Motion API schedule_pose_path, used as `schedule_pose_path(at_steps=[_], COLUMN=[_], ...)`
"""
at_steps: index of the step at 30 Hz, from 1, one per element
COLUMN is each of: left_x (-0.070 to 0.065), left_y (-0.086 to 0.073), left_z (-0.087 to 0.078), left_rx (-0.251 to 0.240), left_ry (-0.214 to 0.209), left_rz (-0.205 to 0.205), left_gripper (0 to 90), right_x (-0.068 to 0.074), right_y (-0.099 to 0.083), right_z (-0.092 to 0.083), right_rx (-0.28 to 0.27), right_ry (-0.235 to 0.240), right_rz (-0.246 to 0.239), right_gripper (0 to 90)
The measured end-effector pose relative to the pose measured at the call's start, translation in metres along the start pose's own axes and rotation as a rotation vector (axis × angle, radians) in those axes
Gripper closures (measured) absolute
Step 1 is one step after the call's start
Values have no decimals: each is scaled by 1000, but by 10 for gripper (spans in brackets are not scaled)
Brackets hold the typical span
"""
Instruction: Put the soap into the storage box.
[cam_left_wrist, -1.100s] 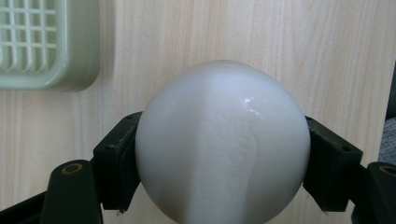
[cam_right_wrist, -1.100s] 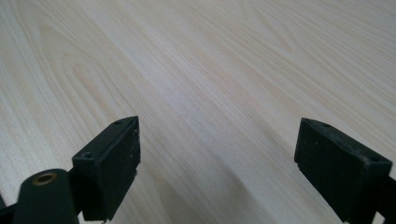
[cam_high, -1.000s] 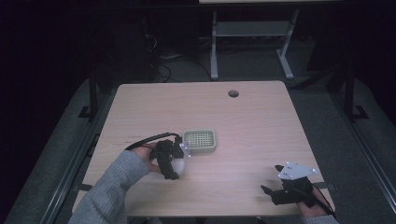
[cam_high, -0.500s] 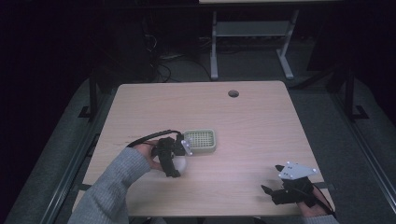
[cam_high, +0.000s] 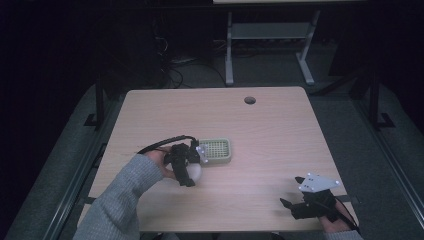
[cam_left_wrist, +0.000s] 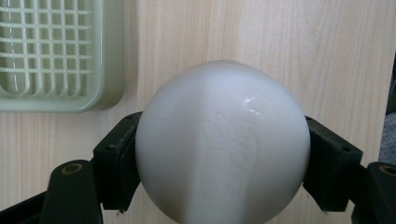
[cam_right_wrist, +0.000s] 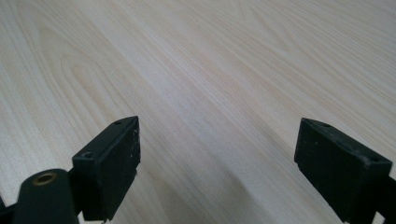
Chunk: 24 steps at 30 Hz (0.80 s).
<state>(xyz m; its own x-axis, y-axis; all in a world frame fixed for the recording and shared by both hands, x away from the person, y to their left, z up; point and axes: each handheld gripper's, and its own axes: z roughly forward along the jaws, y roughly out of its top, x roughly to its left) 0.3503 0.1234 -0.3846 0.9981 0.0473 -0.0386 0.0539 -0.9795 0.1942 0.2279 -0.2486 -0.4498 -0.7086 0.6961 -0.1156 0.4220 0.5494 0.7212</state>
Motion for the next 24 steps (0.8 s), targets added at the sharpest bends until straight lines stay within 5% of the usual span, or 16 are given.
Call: schedule_pose_path(at_steps=[24], left_x=[22], left_y=[20], left_z=[-9], left_rx=[2], left_ry=[13], left_rz=[10], left_gripper=[244], right_x=[0], right_y=[0], right_z=[-1], right_rx=[-4], right_ry=[2], right_rz=[12], right_gripper=[139])
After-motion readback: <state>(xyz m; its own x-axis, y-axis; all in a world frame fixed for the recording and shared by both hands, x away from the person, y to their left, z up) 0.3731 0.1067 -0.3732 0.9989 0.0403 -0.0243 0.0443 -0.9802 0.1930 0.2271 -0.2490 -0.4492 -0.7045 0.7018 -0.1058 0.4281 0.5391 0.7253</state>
